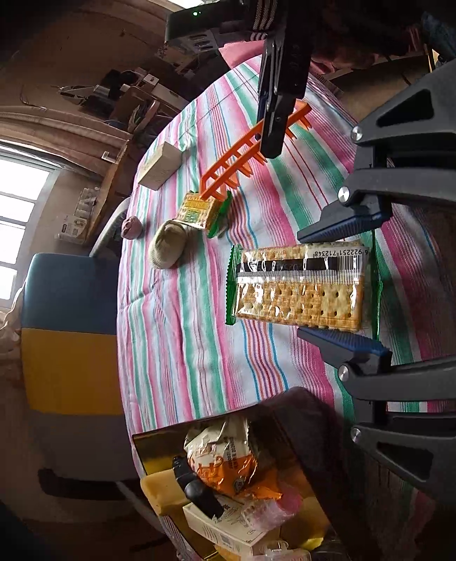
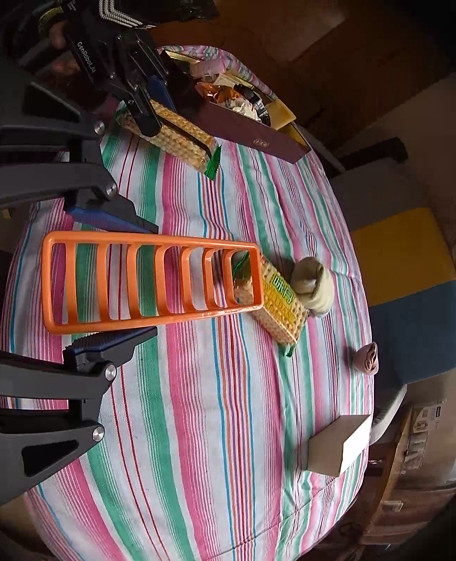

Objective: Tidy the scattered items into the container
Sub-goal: 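Carry the cracker pack and orange rack over the gold box, then lower the cracker pack and orange rack into the gold box and open both tools, then move both tools back from the gold box toward the table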

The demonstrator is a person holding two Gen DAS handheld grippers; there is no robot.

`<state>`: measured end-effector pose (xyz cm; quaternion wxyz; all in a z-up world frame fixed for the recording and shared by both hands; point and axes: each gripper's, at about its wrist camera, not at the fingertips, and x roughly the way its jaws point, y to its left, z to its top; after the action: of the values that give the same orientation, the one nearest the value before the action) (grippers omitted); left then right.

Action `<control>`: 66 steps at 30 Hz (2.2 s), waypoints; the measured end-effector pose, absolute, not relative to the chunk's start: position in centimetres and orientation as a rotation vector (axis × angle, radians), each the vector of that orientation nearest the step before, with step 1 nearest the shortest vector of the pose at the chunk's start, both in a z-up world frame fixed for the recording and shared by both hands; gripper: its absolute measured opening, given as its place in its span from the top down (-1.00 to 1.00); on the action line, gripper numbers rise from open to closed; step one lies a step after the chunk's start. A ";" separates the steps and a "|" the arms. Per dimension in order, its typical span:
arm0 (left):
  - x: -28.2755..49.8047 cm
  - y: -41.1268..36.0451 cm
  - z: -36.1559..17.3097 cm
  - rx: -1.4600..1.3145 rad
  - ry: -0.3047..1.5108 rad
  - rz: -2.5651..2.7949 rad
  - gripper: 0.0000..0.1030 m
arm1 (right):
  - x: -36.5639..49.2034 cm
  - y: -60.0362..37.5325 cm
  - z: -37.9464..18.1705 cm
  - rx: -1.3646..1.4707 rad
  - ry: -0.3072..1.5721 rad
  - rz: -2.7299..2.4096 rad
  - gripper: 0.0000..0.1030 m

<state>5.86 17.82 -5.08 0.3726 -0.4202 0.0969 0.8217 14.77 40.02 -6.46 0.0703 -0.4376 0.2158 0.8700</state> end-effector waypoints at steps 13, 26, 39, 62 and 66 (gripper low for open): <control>0.0 7.9 0.1 -0.982 0.090 2.428 0.07 | 4.6 30.2 -1.5 -1.361 0.604 2.946 0.03; -7.6 1.2 -0.4 -1.035 -0.024 2.602 0.08 | -7.7 22.1 -1.7 -1.534 0.607 2.972 0.03; -10.4 0.4 -1.8 -1.104 -0.152 2.572 0.07 | -12.6 20.4 -2.5 -1.635 0.822 2.939 -0.04; -1.6 4.9 1.5 -0.943 -0.028 2.469 0.03 | -2.0 28.4 -2.8 -1.411 0.935 2.853 -0.08; 0.5 9.8 1.0 -0.953 0.056 2.319 0.01 | 1.8 32.8 -3.7 -1.337 0.960 2.778 -0.14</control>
<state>0.48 9.85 0.97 0.3113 -0.3612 0.0212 0.8787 1.77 32.75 -3.72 -0.0438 -0.4136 0.2969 0.8596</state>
